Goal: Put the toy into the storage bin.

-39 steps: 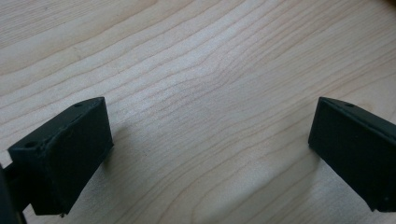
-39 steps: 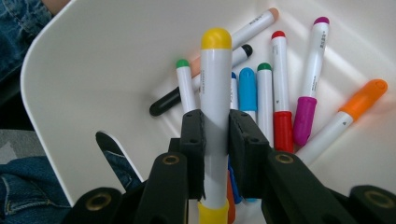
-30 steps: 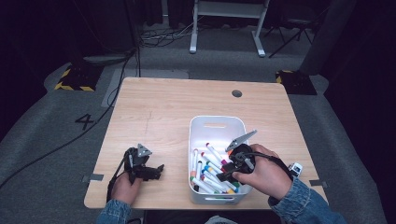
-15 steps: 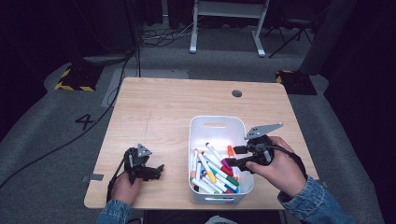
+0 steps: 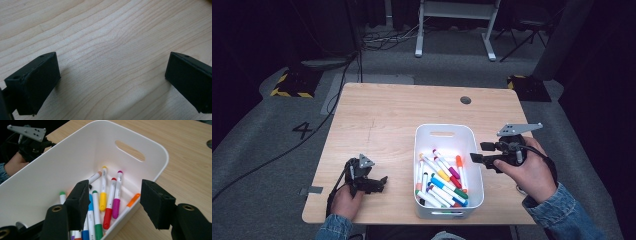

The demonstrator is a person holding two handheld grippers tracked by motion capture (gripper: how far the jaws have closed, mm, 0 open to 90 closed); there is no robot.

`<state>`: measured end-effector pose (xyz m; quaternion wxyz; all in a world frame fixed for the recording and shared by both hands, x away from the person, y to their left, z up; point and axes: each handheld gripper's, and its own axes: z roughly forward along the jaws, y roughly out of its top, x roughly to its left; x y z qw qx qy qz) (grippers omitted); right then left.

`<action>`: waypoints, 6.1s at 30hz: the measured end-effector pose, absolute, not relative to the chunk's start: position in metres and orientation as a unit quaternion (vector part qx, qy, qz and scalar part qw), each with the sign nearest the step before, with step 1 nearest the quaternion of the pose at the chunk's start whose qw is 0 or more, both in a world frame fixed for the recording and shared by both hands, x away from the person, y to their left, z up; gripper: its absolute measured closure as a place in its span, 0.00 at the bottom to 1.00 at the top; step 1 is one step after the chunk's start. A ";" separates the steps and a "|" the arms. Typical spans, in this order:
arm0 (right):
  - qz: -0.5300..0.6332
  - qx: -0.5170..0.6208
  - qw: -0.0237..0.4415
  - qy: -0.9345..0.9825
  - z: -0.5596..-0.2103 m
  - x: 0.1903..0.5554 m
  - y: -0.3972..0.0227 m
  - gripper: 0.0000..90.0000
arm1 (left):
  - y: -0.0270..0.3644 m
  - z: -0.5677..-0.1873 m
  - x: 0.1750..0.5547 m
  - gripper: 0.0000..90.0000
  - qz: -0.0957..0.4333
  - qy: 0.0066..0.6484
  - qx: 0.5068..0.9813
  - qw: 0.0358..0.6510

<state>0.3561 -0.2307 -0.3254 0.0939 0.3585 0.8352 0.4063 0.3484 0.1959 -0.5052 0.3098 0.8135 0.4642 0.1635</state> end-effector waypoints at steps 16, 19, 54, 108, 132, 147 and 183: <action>0.405 0.391 0.150 0.813 -0.337 0.388 -0.285 0.41 | 0.200 -0.505 0.344 0.00 0.164 0.469 0.811 0.310; 0.401 0.388 0.165 0.813 -0.339 0.390 -0.295 0.39 | 0.200 -0.505 0.344 0.00 0.164 0.470 0.810 0.309; 0.333 0.441 0.160 0.818 -0.406 0.361 -0.391 0.29 | 0.200 -0.505 0.344 0.00 0.164 0.469 0.811 0.310; 0.280 0.431 0.129 0.848 -0.476 0.346 -0.397 0.28 | 0.200 -0.505 0.345 0.00 0.162 0.468 0.812 0.308; 0.345 0.394 0.156 0.838 -0.411 0.338 -0.376 0.28 | 0.200 -0.505 0.345 0.00 0.162 0.468 0.812 0.308; 0.370 0.357 0.171 0.840 -0.371 0.335 -0.352 0.28 | 0.198 -0.505 0.349 0.00 0.163 0.474 0.808 0.309; 0.415 0.232 0.104 0.874 -0.331 0.334 -0.233 0.28 | 0.198 -0.505 0.349 0.00 0.164 0.474 0.808 0.308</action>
